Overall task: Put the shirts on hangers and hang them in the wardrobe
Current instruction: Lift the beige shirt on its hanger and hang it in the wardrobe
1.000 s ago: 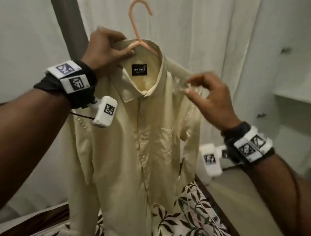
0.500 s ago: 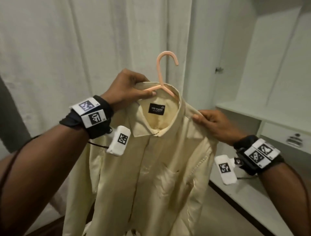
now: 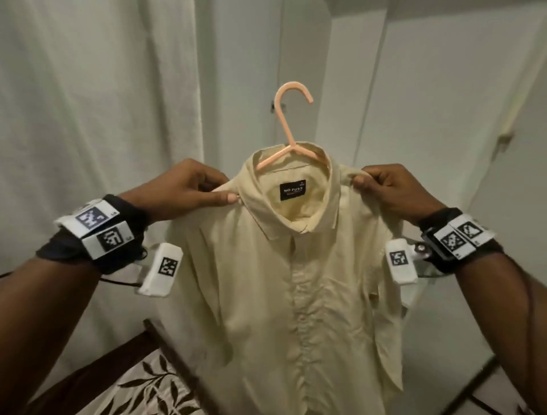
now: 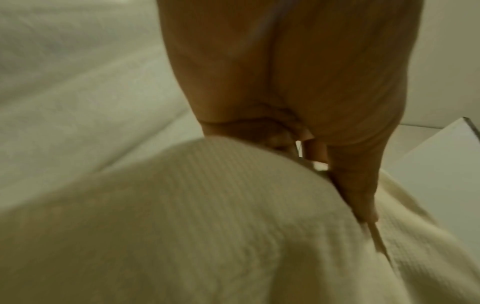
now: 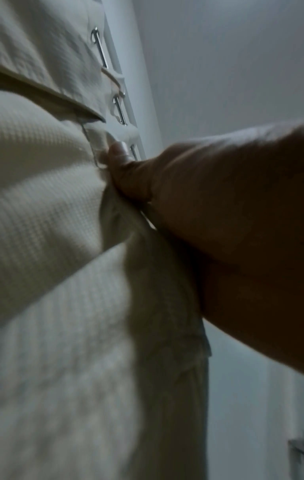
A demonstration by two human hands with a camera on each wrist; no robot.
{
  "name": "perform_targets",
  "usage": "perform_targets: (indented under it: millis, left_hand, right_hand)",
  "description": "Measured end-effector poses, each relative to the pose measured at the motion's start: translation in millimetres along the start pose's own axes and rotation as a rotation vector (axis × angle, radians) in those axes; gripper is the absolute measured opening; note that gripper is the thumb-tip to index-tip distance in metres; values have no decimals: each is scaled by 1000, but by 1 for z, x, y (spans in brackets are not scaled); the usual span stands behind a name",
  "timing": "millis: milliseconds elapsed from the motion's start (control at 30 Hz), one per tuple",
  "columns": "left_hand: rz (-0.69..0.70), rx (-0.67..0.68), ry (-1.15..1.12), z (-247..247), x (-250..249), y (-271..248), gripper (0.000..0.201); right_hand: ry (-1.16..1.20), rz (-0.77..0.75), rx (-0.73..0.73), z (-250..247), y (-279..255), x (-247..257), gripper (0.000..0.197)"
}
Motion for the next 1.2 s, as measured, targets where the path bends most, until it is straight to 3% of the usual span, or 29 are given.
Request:
perform_targets:
  millis: [100,267,433,733,900,1000,1200]
  left_hand:
    - [41,31,-119,36,0,19,25]
    - [175,-14,-283,87,-8,50,12]
    - [194,-5,-388,122,-13,88,13]
    - [118,-21,-446,177,-13,167,11]
    - [28,-84,-508,203,1,203,15]
    - [-9,-127,-529,216,6,213,17]
    - [-63,-192,-548,230,-1,235,15]
  right_hand:
    - [-63,55,-70,-19,-15,-18,40]
    - [-137,181,-224,-44,-36,-57,35]
    - [-234,284,-391,-63,-49,-97,35]
    - [-305,449,-468,-97,-35,-178,42]
    - [-242,475,-648,-95,-23,-216,22]
    - [-210,461,-713,-88,-12,-233,22]
    - [-68,561,-675,-93,16,-249,33]
Point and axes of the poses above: each hand's wrist, its own y-axis towards the middle knuckle, its own z-axis out of the palm, x = y × z, the point moved 2 cm from there along y, towards the middle knuckle, and after that the axes turned 5 degrees about z, right-handed, at the moved point
